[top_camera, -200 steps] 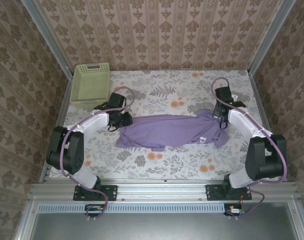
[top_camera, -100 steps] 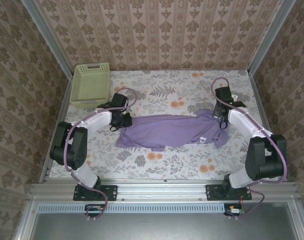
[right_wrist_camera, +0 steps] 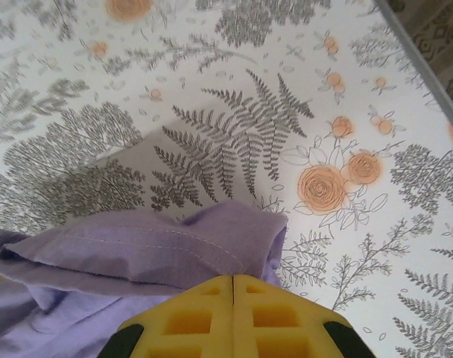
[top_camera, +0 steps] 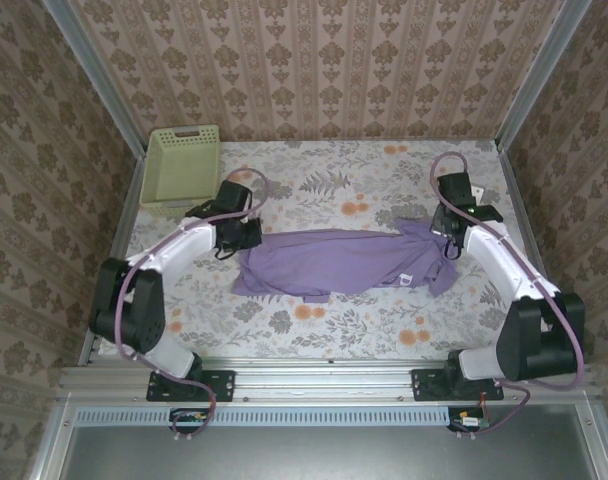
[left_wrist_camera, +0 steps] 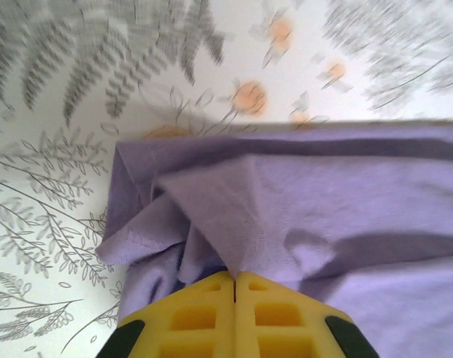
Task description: Fold the inside-out t-shirt
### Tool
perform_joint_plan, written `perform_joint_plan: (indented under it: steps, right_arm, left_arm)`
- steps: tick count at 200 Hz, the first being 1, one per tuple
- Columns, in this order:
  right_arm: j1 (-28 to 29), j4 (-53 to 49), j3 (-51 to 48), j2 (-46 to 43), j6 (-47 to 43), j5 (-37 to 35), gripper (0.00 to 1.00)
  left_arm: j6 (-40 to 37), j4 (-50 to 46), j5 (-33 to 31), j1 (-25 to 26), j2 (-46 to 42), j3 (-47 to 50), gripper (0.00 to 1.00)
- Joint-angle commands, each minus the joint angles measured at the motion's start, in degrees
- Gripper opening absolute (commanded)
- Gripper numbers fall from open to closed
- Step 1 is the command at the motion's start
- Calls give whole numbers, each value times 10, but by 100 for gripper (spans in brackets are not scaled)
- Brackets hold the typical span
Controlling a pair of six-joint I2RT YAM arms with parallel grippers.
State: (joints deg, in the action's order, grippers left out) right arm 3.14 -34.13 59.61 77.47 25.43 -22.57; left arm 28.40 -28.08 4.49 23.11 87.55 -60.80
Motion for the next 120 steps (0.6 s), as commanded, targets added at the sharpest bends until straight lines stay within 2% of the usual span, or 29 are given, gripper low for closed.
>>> perform_joint_plan:
  steps: [1, 68, 120]
  right_arm:
    - [-6, -34, 33, -42, -10, -24, 0]
    - [-27, -89, 105, -131, -17, -24, 0]
    - [-43, -139, 262, -209, -26, -4, 0]
  left_arm:
    - [-16, -6, 12, -10, -68, -23, 0]
    - [-11, -9, 78, -74, -187, -31, 0]
    - [-1, -18, 134, -158, -284, -105, 0]
